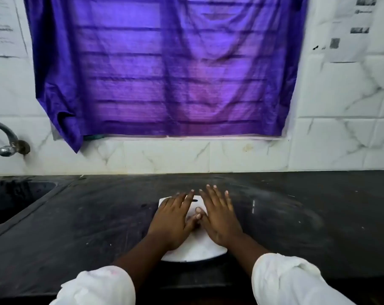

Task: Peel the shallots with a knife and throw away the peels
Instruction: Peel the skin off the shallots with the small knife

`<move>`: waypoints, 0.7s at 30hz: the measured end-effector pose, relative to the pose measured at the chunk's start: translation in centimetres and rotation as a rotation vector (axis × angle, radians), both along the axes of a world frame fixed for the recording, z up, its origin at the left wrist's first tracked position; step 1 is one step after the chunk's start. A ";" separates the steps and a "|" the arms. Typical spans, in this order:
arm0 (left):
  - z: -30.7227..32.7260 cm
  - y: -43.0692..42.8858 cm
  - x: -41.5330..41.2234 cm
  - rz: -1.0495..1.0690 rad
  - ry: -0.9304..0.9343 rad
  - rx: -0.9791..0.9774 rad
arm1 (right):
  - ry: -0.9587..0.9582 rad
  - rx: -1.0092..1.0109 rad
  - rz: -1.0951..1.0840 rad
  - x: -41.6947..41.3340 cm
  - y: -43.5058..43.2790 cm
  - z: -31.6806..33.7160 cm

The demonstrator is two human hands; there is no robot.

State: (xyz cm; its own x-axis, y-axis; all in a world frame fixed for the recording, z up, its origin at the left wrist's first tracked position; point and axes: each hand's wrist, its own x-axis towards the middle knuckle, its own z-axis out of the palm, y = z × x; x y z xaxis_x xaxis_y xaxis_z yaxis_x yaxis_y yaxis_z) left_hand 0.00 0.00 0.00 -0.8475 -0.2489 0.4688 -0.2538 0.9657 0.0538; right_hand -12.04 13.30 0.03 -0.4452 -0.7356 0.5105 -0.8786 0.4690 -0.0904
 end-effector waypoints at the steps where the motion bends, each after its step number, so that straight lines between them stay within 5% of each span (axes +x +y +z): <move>1: -0.1 -0.1 0.0 0.014 0.015 0.055 | -0.002 -0.021 -0.026 -0.3 0.1 -0.1; 9: -1.7 -1.6 -0.9 0.032 -0.080 0.173 | -0.062 -0.197 0.033 -2.2 -0.8 -1.5; 13: -1.7 -2.1 -2.0 -0.073 0.062 0.345 | -0.144 -0.270 0.091 -2.2 -2.0 -1.6; 21: -0.8 -2.6 -5.0 -0.216 0.617 0.975 | -1.046 -0.653 0.489 -3.1 -4.7 0.8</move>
